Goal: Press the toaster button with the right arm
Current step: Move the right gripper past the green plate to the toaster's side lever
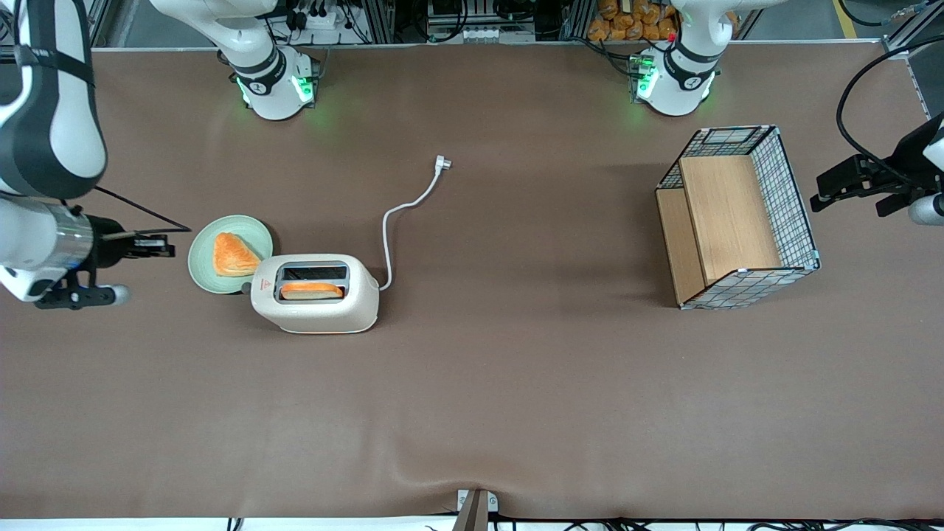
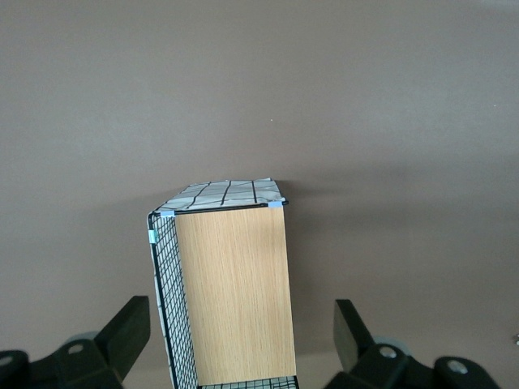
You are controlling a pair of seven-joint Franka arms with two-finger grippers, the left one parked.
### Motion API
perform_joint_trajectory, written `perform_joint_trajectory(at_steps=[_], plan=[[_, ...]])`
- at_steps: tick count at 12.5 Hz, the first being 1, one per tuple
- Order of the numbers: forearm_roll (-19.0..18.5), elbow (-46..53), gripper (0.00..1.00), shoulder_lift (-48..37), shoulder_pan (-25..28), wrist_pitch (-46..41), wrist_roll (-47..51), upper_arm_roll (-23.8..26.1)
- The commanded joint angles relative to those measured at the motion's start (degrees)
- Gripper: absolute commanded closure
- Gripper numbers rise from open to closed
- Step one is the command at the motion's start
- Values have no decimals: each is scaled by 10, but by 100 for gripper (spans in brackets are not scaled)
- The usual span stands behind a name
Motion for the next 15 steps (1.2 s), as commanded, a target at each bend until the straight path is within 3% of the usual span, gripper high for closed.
perform_joint_trajectory(at_steps=[1,7,15], plan=[[13,-27,100,20,7,35,-7,-2],[73,-29,100,77,7,82,-7,-2],[102,-29,100,111,14,127,-7,-1]])
